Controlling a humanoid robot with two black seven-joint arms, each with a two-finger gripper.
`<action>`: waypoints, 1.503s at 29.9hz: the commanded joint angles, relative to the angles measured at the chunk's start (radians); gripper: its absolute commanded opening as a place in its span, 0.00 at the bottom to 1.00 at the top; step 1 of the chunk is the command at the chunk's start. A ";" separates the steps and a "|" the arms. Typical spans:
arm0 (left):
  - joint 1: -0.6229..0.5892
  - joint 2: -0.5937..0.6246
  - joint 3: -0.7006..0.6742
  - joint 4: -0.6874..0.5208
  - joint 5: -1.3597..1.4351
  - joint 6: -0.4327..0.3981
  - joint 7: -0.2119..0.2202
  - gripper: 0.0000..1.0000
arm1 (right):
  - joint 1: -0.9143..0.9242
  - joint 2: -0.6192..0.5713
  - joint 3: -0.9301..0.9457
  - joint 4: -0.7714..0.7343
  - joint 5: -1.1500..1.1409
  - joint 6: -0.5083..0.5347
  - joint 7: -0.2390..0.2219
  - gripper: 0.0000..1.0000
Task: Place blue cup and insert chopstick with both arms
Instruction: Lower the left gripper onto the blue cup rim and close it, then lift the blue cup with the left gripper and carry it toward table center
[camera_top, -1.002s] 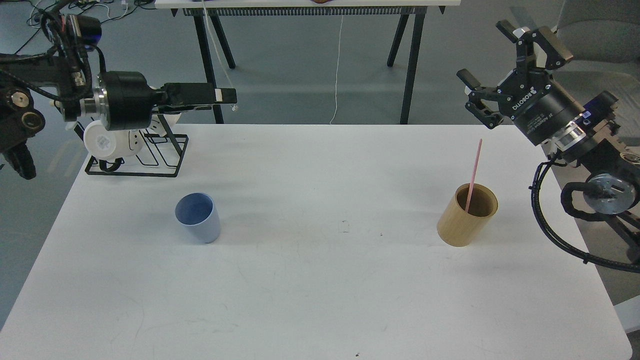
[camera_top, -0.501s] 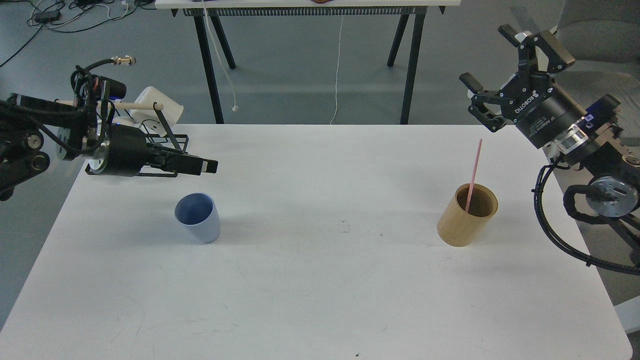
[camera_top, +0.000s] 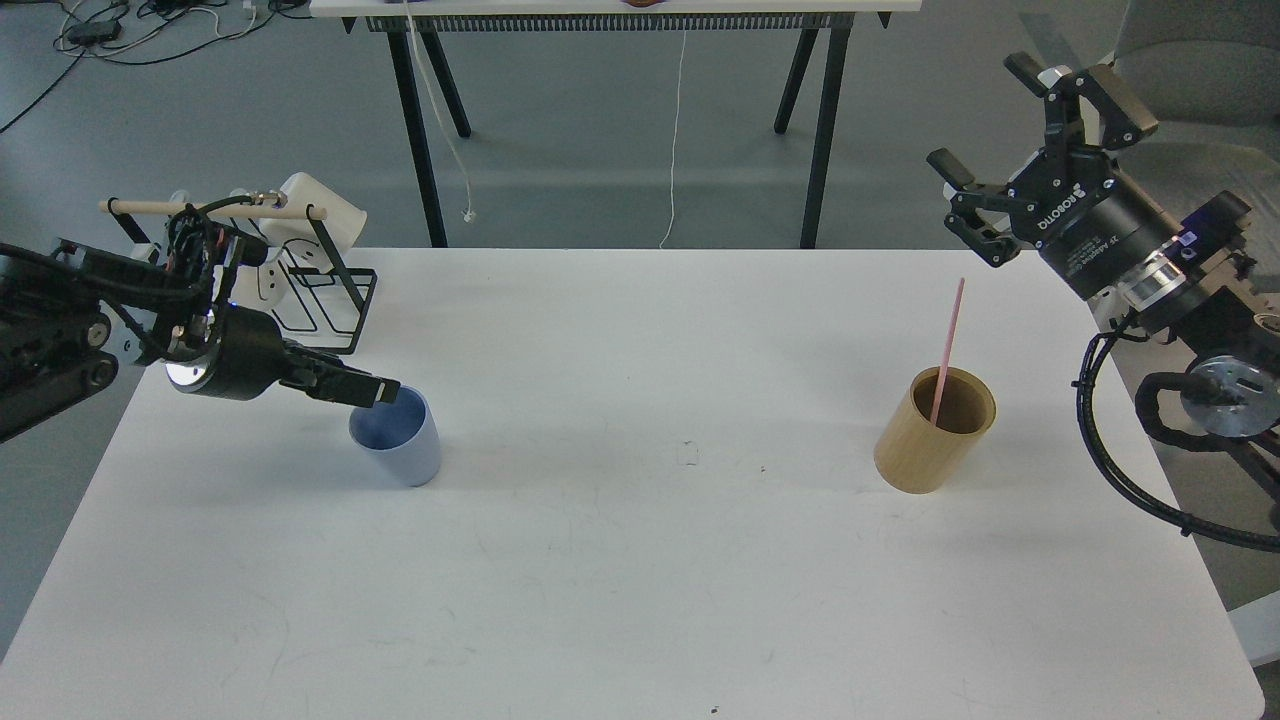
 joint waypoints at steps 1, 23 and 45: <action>0.015 -0.010 -0.005 0.019 -0.007 0.000 0.000 0.97 | -0.001 0.000 0.000 0.000 0.000 0.000 0.000 0.97; 0.072 -0.109 -0.005 0.166 -0.008 0.000 0.000 0.80 | -0.018 -0.018 0.005 0.001 0.000 0.000 0.000 0.97; 0.113 -0.090 -0.006 0.140 -0.008 0.090 0.000 0.01 | -0.020 -0.026 0.008 0.001 0.000 0.000 0.000 0.97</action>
